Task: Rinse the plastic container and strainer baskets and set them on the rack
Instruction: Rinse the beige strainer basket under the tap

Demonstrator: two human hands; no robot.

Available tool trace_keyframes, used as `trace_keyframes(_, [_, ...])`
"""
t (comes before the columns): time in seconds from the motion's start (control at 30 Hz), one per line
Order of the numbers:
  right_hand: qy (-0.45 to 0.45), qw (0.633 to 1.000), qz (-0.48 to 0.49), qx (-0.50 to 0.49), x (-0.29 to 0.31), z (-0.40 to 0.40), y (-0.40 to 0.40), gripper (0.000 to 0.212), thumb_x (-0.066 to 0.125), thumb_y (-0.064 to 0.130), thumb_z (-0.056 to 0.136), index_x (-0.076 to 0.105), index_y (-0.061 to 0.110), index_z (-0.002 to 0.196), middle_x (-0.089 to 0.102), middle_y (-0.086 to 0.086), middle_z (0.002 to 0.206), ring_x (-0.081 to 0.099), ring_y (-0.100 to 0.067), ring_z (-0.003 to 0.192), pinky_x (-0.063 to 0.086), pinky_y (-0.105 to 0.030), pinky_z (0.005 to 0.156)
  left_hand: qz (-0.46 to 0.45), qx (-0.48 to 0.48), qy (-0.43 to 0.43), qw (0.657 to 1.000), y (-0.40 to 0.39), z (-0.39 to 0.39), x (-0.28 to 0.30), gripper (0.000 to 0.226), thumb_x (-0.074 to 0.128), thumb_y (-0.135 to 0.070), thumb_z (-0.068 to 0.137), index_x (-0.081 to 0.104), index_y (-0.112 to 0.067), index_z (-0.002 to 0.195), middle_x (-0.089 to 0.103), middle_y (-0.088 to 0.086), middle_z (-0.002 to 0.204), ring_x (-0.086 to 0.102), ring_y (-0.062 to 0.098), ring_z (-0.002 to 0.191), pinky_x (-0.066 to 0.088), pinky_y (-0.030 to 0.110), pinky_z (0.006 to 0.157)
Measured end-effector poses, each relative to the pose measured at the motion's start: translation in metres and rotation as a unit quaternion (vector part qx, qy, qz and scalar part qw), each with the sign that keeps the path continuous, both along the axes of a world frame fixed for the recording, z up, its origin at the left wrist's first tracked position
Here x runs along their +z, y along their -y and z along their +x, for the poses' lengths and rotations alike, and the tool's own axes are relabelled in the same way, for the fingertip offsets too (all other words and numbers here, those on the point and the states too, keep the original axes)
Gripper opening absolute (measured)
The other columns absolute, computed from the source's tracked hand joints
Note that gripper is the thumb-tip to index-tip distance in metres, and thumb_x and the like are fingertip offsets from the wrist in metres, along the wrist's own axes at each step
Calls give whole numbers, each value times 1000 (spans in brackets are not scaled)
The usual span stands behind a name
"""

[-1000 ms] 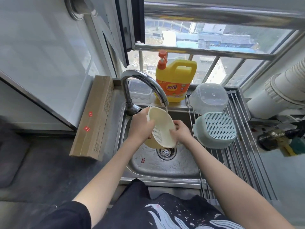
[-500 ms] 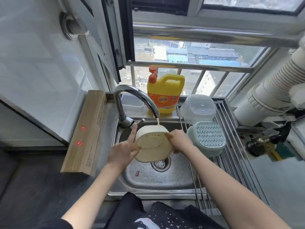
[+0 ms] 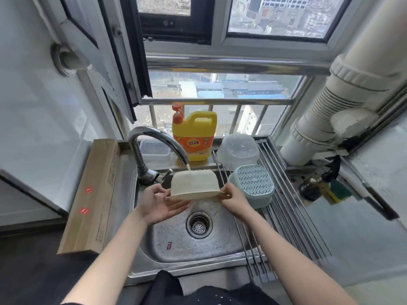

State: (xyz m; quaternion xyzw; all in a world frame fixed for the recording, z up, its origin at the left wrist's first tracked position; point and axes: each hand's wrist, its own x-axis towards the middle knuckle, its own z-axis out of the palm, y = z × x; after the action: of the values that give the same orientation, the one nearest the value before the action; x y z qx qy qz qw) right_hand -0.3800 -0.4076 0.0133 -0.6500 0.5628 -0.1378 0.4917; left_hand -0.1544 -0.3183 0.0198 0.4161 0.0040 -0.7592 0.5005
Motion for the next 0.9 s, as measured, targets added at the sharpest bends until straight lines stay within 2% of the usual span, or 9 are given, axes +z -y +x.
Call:
trace_keyframes(0.13, [174, 962, 164, -129, -1, -12, -6, 29, 33, -15, 78, 55, 4, 82, 60, -13, 90, 51, -22, 74, 43, -27, 61, 2, -15, 98, 995, 5, -15, -5, 44, 49, -43, 94, 57, -7, 118, 61, 17, 107, 65, 30, 86, 59, 41, 69])
trace_keyframes(0.23, [228, 936, 199, -181, -2, -16, -12, 23, 45, 19, 94, 52, 10, 114, 58, -8, 108, 56, -32, 106, 51, -43, 89, -45, -58, 172, 982, 2, -33, -3, 43, 53, -33, 94, 50, -12, 131, 63, 12, 116, 66, 23, 88, 58, 37, 64])
trace_keyframes(0.37, [200, 958, 130, -157, -12, -24, -6, 80, 70, 60, 75, 40, 12, 131, 58, -4, 123, 58, -26, 115, 46, -48, 101, -124, -93, 325, 933, -8, -39, -8, 72, 82, -40, 61, 49, -36, 125, 56, 2, 128, 58, 20, 116, 51, 51, 93])
trace_keyframes(0.5, [186, 965, 108, -152, -13, -38, -16, 86, 78, 58, 61, 55, 4, 125, 68, -10, 115, 66, -27, 105, 49, -50, 97, -134, -171, 387, 896, -16, -42, -10, 71, 79, -50, 67, 50, -44, 131, 54, -6, 135, 52, 14, 123, 44, 47, 103])
trace_keyframes(0.6, [208, 956, 106, -179, -18, -46, -20, 73, 80, 50, 65, 61, 6, 120, 72, -11, 105, 68, -28, 99, 53, -49, 91, -97, -153, 477, 860, -22, -39, -18, 52, 64, -39, 88, 48, -31, 137, 52, -2, 135, 47, 13, 125, 37, 34, 106])
trace_keyframes(0.63, [208, 954, 102, -191, -14, -46, -21, 63, 77, 42, 73, 60, 4, 120, 71, -12, 106, 68, -27, 98, 54, -46, 89, -88, -139, 539, 826, -23, -34, -21, 49, 61, -36, 91, 49, -25, 137, 52, 1, 135, 47, 15, 125, 37, 32, 104])
trace_keyframes(0.7, [180, 964, 81, -178, -11, -44, -22, 56, 74, 35, 79, 56, 5, 123, 67, -10, 111, 64, -25, 101, 54, -40, 87, -93, -175, 690, 696, -23, -20, -28, 48, 57, -31, 92, 49, -18, 138, 48, 4, 139, 44, 18, 129, 34, 31, 107])
trace_keyframes(0.8, [158, 972, 57, -166, -12, -40, -24, 61, 73, 37, 79, 53, 6, 128, 64, -8, 115, 63, -24, 104, 52, -36, 86, -133, -326, 832, 428, -13, -3, -33, 56, 48, -13, 91, 36, -15, 146, 31, 8, 153, 22, 21, 144, 17, 33, 118])
trace_keyframes(0.9, [177, 969, 70, -160, -11, -36, -27, 58, 70, 35, 83, 53, 3, 128, 68, -10, 108, 67, -22, 97, 55, -34, 81, -175, -418, 873, 181, 5, -3, -26, 63, 38, -6, 94, 15, -11, 152, 9, 6, 161, 0, 20, 149, -5, 41, 118])
